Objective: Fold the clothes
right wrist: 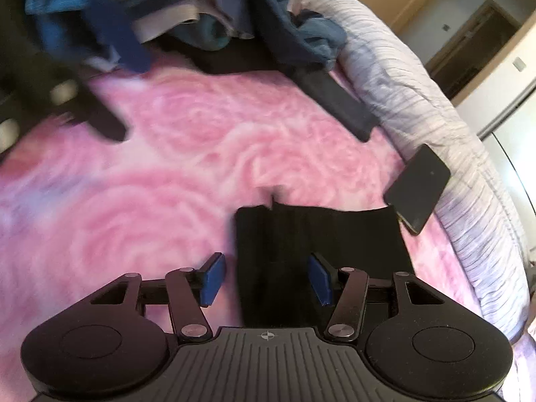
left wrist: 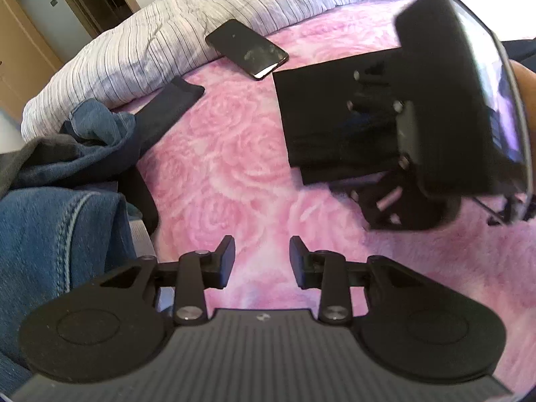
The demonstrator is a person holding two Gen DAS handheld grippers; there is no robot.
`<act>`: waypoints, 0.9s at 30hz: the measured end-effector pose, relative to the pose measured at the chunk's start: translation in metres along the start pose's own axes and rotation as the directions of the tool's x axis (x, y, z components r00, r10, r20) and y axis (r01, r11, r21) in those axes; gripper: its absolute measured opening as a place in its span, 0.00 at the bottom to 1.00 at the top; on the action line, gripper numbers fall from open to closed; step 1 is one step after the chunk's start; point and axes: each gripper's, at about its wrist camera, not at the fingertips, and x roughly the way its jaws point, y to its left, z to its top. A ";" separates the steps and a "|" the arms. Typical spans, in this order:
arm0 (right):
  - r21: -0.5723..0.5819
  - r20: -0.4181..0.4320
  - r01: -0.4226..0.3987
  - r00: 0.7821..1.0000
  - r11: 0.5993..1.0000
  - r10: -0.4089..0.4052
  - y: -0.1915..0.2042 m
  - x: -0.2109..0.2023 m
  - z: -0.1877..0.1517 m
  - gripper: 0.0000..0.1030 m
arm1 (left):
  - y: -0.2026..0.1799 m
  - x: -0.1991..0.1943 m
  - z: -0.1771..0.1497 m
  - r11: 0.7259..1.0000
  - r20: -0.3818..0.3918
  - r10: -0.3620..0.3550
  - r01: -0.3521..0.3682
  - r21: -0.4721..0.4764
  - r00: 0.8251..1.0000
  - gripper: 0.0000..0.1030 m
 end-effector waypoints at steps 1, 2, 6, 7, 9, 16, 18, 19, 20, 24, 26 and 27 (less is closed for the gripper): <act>-0.003 -0.002 0.005 1.000 1.000 -0.005 0.000 0.001 0.001 0.52 | -0.001 0.000 -0.001 1.000 0.002 -0.003 0.003 0.005 1.000 0.30; -0.009 -0.005 0.006 1.000 1.000 -0.007 0.001 0.000 0.002 0.52 | -0.002 0.000 -0.001 1.000 0.005 -0.003 0.003 0.013 1.000 0.30; -0.025 -0.005 0.001 1.000 1.000 -0.001 0.005 -0.002 0.001 0.52 | -0.004 0.000 0.000 1.000 0.005 -0.004 0.004 0.022 1.000 0.30; -0.019 -0.006 -0.004 1.000 1.000 0.004 0.005 -0.002 -0.001 0.52 | -0.004 0.000 0.000 1.000 0.004 -0.002 0.002 0.023 1.000 0.30; 0.005 -0.003 -0.017 1.000 1.000 0.017 0.001 -0.001 -0.002 0.45 | -0.006 -0.001 0.003 0.999 0.006 -0.002 0.002 0.041 1.000 0.31; 0.412 0.128 -0.092 0.991 0.907 0.042 -0.068 -0.048 -0.018 0.03 | -0.019 -0.006 0.013 0.994 0.016 -0.011 0.010 0.111 1.000 0.31; 0.597 0.167 -0.080 0.986 0.798 -0.026 -0.107 -0.083 -0.044 0.03 | -0.030 -0.008 0.023 0.990 0.027 -0.026 0.022 0.136 0.999 0.31; 0.680 0.180 -0.076 0.982 0.729 -0.065 -0.126 -0.101 -0.059 0.02 | -0.036 -0.009 0.030 0.988 0.034 -0.036 0.030 0.151 0.999 0.31; 0.755 0.187 -0.074 0.977 0.651 -0.106 -0.146 -0.119 -0.073 0.02 | -0.044 -0.010 0.037 0.985 0.040 -0.047 0.040 0.165 0.998 0.31; 0.950 0.098 0.019 0.930 0.313 -0.354 -0.193 -0.208 -0.171 0.02 | -0.088 -0.013 0.068 0.966 0.072 -0.117 0.097 0.240 0.990 0.31; 0.989 -0.036 0.096 0.897 0.115 -0.441 -0.196 -0.243 -0.233 0.02 | -0.113 -0.014 0.084 0.951 0.087 -0.156 0.126 0.283 0.984 0.32; 0.990 -0.109 0.136 0.884 0.027 -0.455 -0.193 -0.255 -0.263 0.02 | -0.126 -0.015 0.092 0.941 0.094 -0.178 0.142 0.306 0.980 0.33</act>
